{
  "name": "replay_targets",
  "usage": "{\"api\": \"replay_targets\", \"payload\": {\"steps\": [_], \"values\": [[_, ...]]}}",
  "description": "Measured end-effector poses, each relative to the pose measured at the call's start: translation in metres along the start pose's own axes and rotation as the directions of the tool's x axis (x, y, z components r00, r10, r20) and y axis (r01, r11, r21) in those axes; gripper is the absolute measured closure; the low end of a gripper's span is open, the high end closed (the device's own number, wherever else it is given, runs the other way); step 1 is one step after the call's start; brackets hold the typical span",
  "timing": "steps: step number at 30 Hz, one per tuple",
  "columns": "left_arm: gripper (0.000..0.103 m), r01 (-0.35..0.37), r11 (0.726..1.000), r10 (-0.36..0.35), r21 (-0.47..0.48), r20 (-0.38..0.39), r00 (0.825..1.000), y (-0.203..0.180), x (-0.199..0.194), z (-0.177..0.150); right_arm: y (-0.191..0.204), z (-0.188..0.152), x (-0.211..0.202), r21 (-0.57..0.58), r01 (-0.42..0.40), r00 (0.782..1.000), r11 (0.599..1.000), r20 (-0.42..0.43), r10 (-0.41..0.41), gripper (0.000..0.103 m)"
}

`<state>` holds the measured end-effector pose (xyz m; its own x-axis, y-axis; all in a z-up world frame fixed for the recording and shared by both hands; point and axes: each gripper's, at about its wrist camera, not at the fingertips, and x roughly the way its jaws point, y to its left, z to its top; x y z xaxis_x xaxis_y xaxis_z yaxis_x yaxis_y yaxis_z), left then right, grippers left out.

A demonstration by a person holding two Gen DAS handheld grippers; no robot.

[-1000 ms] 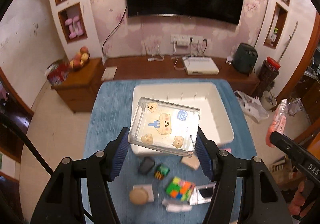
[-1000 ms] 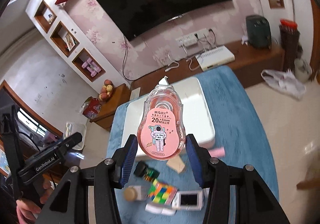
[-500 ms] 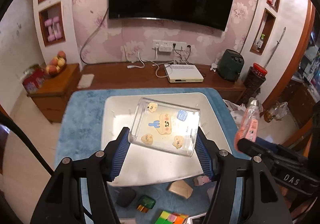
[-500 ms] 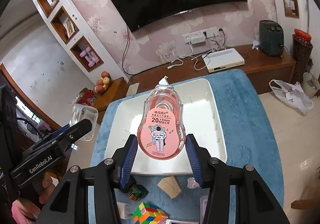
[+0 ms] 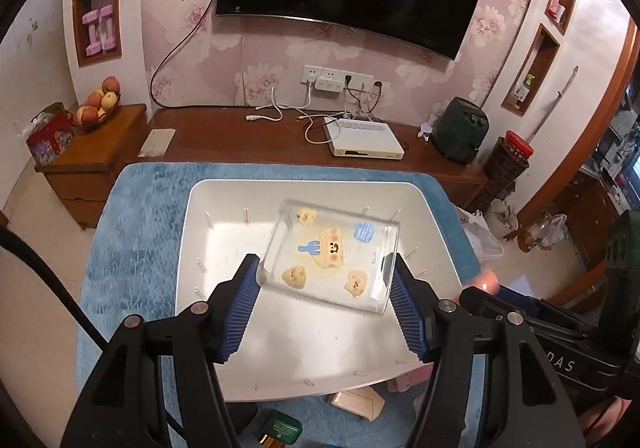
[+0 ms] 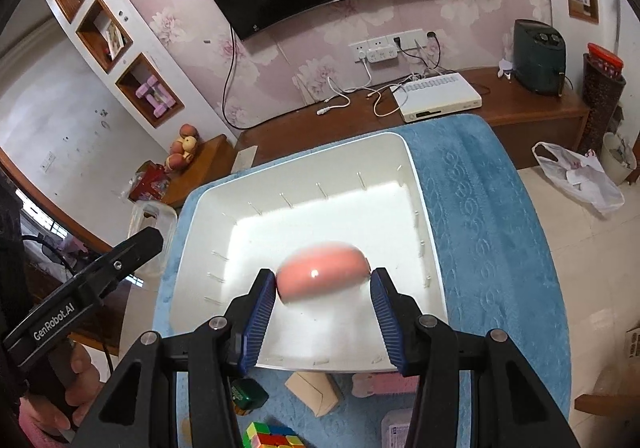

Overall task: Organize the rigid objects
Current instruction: 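Lower both items into the white tray and open both tools, then withdraw both tools from the tray back toward the table items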

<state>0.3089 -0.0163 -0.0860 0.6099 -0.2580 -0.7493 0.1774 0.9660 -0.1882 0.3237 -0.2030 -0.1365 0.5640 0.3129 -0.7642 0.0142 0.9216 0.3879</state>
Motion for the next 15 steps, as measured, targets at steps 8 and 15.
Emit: {"api": "replay_targets", "payload": {"steps": [8,15], "values": [[0.021,-0.003,1.000,0.003,-0.011,0.021,1.000,0.002,-0.009,0.008,0.005,0.000,-0.013,-0.012,-0.028,0.998,1.000,0.050,0.028,0.049],[0.020,-0.013,1.000,0.014,-0.015,0.059,0.998,0.002,-0.030,0.009,0.010,-0.006,-0.043,-0.037,-0.047,0.992,0.998,0.113,0.051,0.040]]}}
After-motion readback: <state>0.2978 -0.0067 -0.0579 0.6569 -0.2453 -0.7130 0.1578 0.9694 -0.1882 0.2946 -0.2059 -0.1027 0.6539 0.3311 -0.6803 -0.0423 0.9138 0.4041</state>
